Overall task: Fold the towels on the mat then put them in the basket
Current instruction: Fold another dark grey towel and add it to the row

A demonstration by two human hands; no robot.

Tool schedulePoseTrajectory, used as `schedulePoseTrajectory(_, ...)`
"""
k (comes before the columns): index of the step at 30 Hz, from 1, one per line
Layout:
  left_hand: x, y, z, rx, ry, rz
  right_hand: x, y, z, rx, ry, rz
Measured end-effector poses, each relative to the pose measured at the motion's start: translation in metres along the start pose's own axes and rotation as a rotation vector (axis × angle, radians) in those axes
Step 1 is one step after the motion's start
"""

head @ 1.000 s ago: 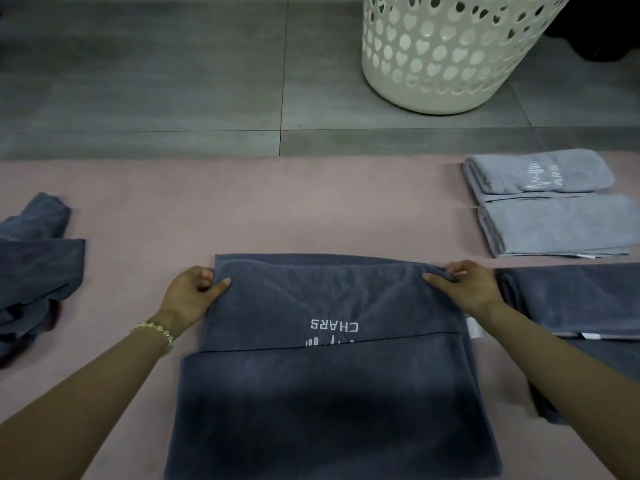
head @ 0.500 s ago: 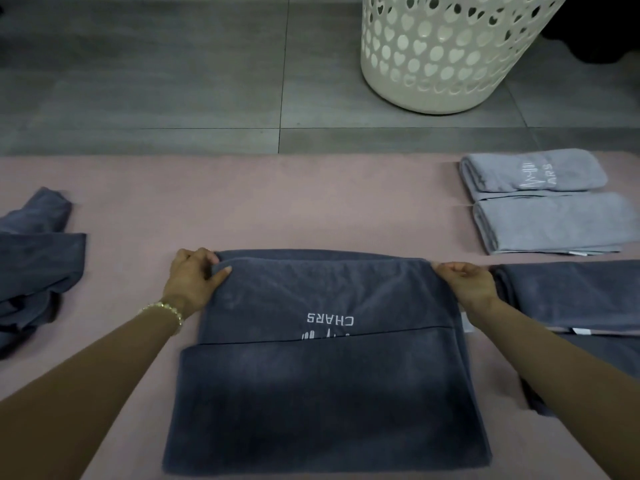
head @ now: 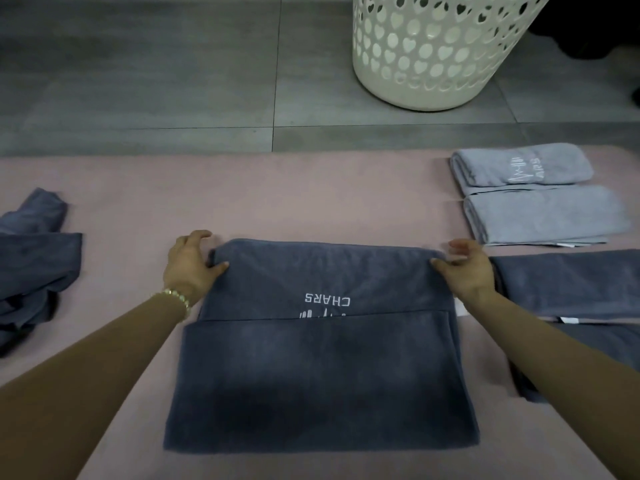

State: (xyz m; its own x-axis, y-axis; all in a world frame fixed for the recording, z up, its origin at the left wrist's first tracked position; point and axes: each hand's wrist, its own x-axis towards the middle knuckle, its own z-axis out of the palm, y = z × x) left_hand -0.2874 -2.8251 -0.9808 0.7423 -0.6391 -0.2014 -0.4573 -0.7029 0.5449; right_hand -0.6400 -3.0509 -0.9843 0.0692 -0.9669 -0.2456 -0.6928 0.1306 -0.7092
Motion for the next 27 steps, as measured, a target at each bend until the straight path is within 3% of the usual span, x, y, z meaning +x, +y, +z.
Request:
schedulePoseTrajectory(2,-0.021,-0.005,0.0,0.048,0.059,0.248,-0.013,0.001,0.0,-0.059,-0.003,-0.267)
schedulePoseTrajectory(5,-0.056,-0.019,-0.002,0.042,-0.257,0.362,-0.041,0.006,0.0,-0.094,-0.32,-0.435)
schedulePoseTrajectory(7,-0.069,-0.034,-0.007,0.135,-0.43,0.291,-0.053,0.017,-0.005,-0.332,-0.527,-0.419)
schedulePoseTrajectory(9,-0.074,-0.047,-0.018,0.194,-0.512,0.195,-0.057,0.027,-0.016,-0.44,-0.588,-0.376)
schedulePoseTrajectory(11,-0.075,-0.054,-0.03,0.062,-0.624,0.051,-0.06,0.033,-0.03,-0.296,-0.629,-0.255)
schedulePoseTrajectory(14,-0.085,-0.047,-0.048,-0.452,-0.695,-0.164,-0.069,0.034,-0.05,0.181,-0.738,0.014)
schedulePoseTrajectory(17,-0.082,-0.029,-0.054,-0.813,-0.549,-0.237,-0.071,0.031,-0.06,0.419,-0.671,0.113)
schedulePoseTrajectory(22,-0.031,0.016,-0.038,-0.892,-0.24,-0.199,-0.033,0.013,-0.048,0.571,-0.348,0.157)
schedulePoseTrajectory(24,-0.016,0.017,-0.02,-0.754,-0.206,-0.216,-0.019,0.011,-0.036,0.522,-0.321,0.18)
schedulePoseTrajectory(27,-0.018,-0.002,0.002,-0.332,-0.221,-0.209,-0.014,0.023,-0.02,0.334,-0.266,0.214)
